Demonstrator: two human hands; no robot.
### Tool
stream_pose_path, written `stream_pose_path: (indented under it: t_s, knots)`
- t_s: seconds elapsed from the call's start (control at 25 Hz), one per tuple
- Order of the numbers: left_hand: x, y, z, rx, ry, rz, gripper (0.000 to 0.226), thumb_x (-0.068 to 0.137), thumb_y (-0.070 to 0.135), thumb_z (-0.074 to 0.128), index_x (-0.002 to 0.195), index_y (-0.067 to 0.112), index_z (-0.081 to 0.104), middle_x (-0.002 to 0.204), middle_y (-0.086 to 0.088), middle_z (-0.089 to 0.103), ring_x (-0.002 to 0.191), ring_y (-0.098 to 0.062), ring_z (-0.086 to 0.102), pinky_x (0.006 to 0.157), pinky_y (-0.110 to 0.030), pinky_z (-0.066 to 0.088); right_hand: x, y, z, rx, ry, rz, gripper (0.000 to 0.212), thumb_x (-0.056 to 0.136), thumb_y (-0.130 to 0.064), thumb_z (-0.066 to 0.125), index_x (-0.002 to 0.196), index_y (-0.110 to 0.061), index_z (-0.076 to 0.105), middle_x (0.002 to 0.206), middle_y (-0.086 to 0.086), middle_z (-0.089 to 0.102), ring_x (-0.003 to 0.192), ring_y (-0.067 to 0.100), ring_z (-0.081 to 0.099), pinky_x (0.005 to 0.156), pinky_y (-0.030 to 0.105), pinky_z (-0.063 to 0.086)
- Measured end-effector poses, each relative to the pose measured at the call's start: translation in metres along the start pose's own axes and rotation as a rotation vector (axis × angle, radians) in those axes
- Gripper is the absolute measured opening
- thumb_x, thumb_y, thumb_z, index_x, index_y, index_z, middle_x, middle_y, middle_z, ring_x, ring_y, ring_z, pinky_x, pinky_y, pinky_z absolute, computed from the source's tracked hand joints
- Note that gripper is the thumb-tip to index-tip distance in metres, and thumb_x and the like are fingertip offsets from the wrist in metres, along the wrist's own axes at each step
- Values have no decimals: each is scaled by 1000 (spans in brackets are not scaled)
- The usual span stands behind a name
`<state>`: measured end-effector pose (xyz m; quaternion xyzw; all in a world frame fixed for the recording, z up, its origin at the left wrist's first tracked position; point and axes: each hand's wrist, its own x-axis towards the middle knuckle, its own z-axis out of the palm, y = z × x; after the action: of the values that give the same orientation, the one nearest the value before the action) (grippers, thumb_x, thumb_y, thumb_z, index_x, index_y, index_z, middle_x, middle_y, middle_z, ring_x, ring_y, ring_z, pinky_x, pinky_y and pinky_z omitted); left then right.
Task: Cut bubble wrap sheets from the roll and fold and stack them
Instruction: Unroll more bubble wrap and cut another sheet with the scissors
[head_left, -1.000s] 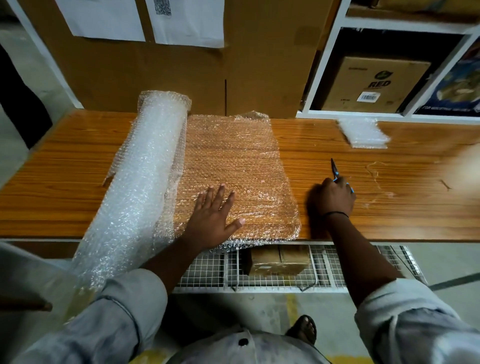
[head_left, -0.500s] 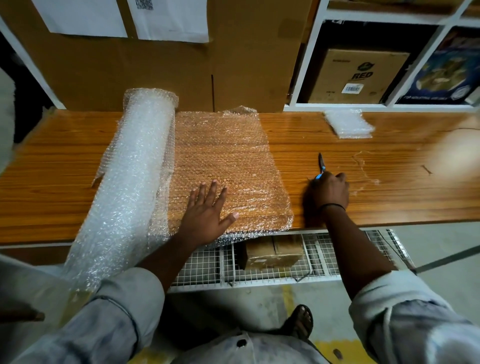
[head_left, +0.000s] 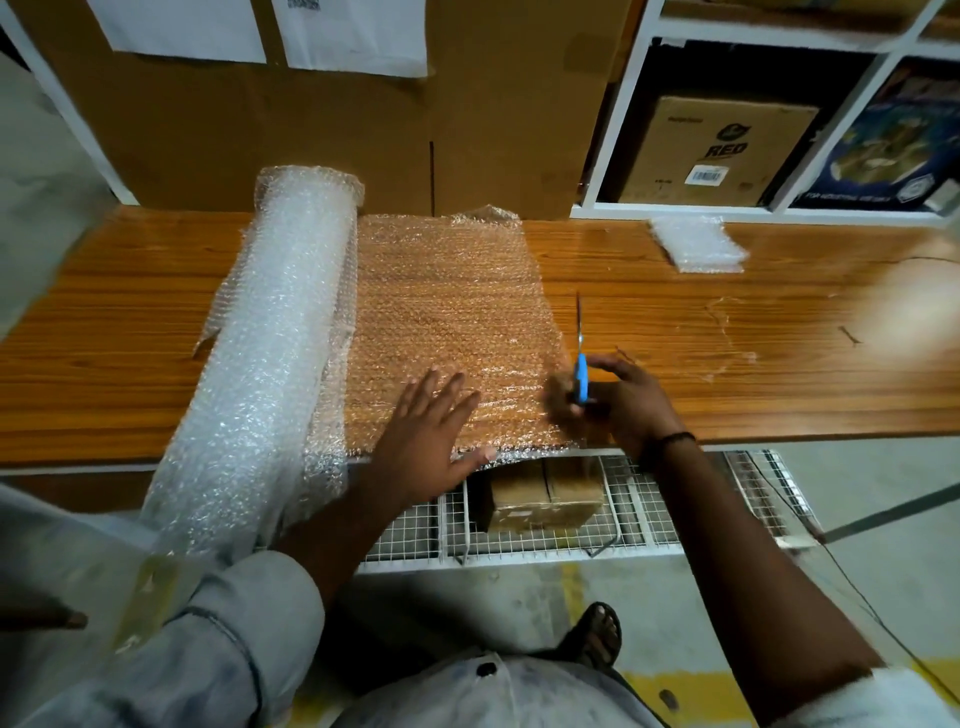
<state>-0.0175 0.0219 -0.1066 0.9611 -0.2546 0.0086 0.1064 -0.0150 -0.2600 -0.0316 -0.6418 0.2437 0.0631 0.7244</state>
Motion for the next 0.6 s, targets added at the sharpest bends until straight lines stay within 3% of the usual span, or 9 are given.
stream_pose_path:
  t_s: [0.08,0.16,0.24,0.36,0.48,0.6]
  knots:
    - [-13,11,9,81,57,98,89,89,82,43,160,29,30,171,-5,15,158,-33,7,126,-59,12,-35,20,15,334,-192,126,51,89,12,61,134,-11,58,113,26,72,88,32,73,61,32,63]
    - [-20,18,15,84,130,121,80,86,64,66,153,26,43,166,-6,32,155,-34,21,122,-59,24,-65,43,28,407,-281,176,46,85,2,66,129,-11,62,108,24,73,83,25,74,62,26,63]
    - [-23,19,18,48,240,117,68,81,38,80,143,22,57,156,-7,48,147,-34,38,118,-57,34,-93,65,37,357,-298,178,42,83,-7,69,125,-8,67,92,16,71,71,18,70,53,21,58]
    - [-29,18,19,21,399,186,45,84,21,78,129,21,69,139,-3,65,131,-31,57,109,-53,44,-124,88,35,267,-296,165,49,86,-23,72,131,-3,66,81,15,65,64,19,61,43,22,45]
    - [-31,20,15,-13,494,251,30,87,17,75,116,20,76,124,-1,73,117,-28,65,100,-47,50,-144,99,27,174,-311,142,52,93,-44,71,127,-4,67,82,20,62,63,22,57,47,27,37]
    - [-32,24,15,-39,515,245,23,89,17,73,111,18,78,115,0,76,113,-27,68,96,-43,51,-157,101,23,59,-282,136,58,89,-55,73,121,-6,70,80,23,64,62,23,59,50,30,35]
